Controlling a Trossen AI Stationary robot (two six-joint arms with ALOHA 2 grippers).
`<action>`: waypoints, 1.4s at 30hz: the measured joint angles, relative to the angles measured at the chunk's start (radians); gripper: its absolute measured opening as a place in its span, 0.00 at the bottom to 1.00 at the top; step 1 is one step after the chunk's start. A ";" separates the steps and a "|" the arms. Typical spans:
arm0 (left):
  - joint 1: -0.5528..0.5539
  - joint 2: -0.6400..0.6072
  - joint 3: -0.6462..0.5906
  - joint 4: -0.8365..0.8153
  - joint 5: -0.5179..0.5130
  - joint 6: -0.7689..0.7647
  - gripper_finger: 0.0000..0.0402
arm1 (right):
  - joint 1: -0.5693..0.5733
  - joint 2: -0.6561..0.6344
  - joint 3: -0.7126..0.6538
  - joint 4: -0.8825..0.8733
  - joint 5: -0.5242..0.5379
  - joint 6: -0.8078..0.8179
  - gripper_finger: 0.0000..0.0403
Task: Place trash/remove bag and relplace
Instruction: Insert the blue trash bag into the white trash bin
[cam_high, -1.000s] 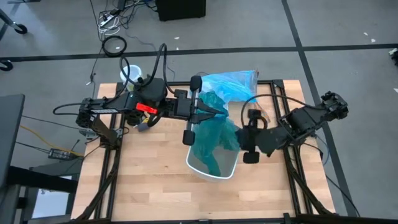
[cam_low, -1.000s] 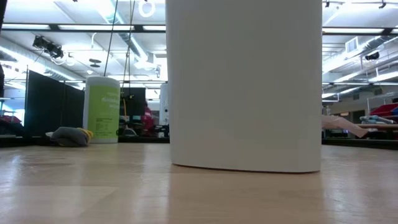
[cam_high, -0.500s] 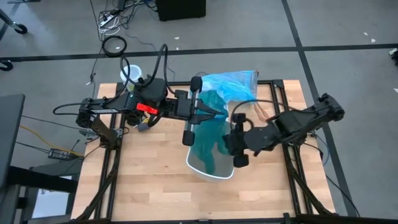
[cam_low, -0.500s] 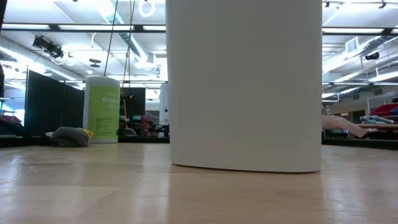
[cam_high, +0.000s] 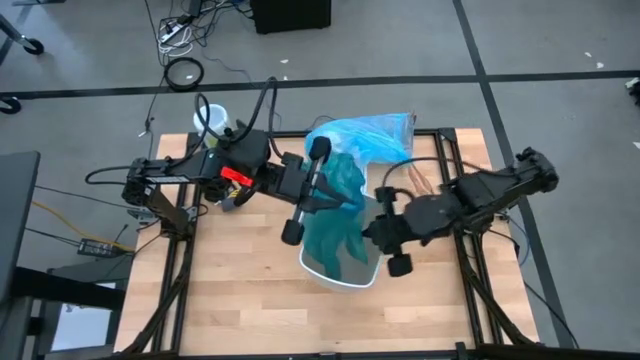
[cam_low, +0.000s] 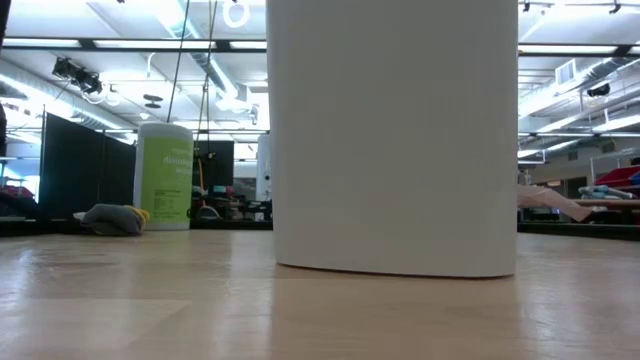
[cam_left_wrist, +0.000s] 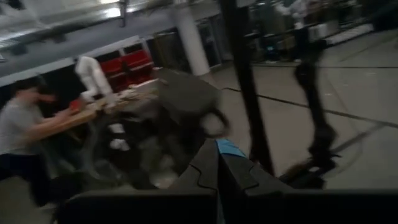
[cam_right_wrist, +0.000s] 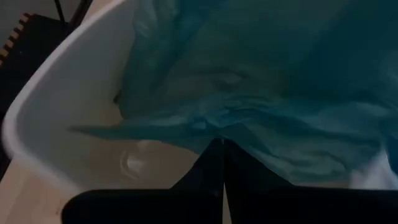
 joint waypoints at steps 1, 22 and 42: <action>-0.004 0.000 0.000 -0.008 0.020 0.000 0.01 | 0.007 -0.016 0.000 -0.014 0.006 0.001 0.00; -0.042 -0.001 -0.007 -0.018 0.467 -0.408 0.01 | 0.049 -0.125 0.000 -0.082 0.165 -0.103 0.00; -0.070 0.008 -0.159 0.318 0.286 -0.393 0.01 | -0.077 0.014 0.000 -0.034 -0.189 -0.195 0.00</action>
